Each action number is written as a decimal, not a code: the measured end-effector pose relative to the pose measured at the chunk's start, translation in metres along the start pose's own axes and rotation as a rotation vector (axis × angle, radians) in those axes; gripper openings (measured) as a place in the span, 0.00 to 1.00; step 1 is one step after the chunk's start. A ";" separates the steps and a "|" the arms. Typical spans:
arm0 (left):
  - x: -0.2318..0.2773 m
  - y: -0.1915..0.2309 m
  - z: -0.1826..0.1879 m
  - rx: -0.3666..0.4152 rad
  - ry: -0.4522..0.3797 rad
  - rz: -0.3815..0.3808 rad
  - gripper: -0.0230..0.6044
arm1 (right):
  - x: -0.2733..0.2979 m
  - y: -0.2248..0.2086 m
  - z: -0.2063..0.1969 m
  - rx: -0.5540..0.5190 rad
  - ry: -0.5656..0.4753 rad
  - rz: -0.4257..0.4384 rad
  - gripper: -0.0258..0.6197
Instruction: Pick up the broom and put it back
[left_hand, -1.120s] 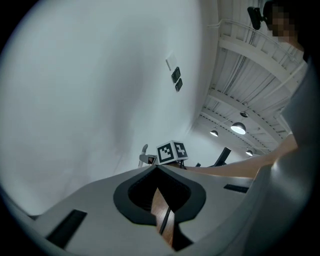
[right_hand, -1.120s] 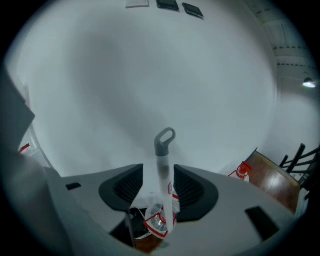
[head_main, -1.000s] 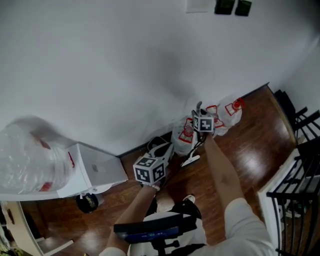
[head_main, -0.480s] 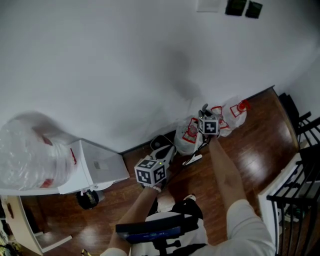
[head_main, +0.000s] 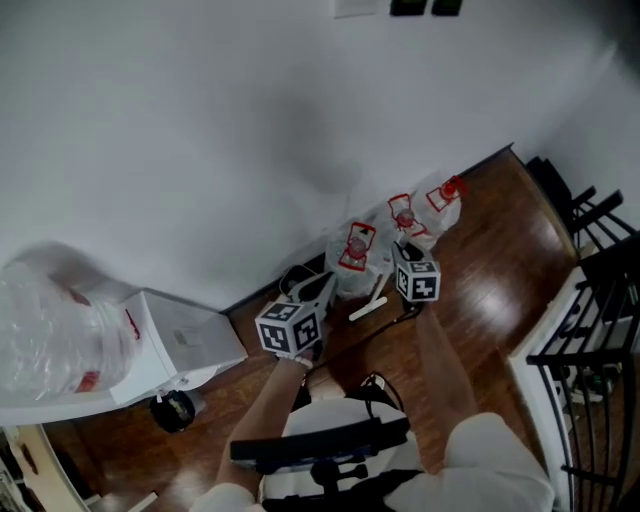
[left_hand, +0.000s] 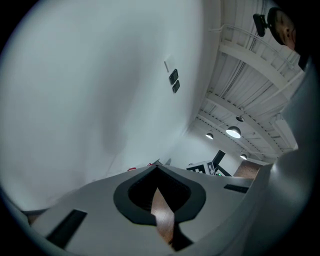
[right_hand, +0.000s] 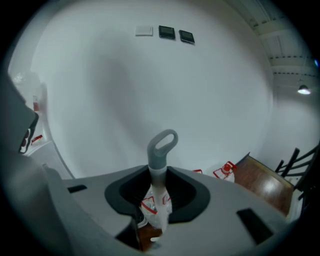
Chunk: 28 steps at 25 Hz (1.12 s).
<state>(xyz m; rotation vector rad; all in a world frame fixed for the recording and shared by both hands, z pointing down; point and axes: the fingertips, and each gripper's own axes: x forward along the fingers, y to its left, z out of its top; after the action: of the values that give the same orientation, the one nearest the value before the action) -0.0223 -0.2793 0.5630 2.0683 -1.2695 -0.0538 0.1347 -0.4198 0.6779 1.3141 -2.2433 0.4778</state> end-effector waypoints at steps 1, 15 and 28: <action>0.000 -0.004 0.000 0.004 0.001 -0.011 0.01 | -0.015 0.000 -0.008 0.008 0.009 -0.002 0.23; -0.009 -0.065 0.004 0.206 0.032 -0.099 0.01 | -0.197 0.012 0.088 0.010 -0.267 0.010 0.23; -0.022 -0.088 0.047 0.304 -0.055 -0.077 0.01 | -0.254 0.028 0.131 0.038 -0.351 -0.109 0.23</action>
<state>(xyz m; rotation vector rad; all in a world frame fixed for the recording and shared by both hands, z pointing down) 0.0161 -0.2630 0.4701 2.3895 -1.2948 0.0512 0.1845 -0.2967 0.4234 1.6366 -2.4314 0.2663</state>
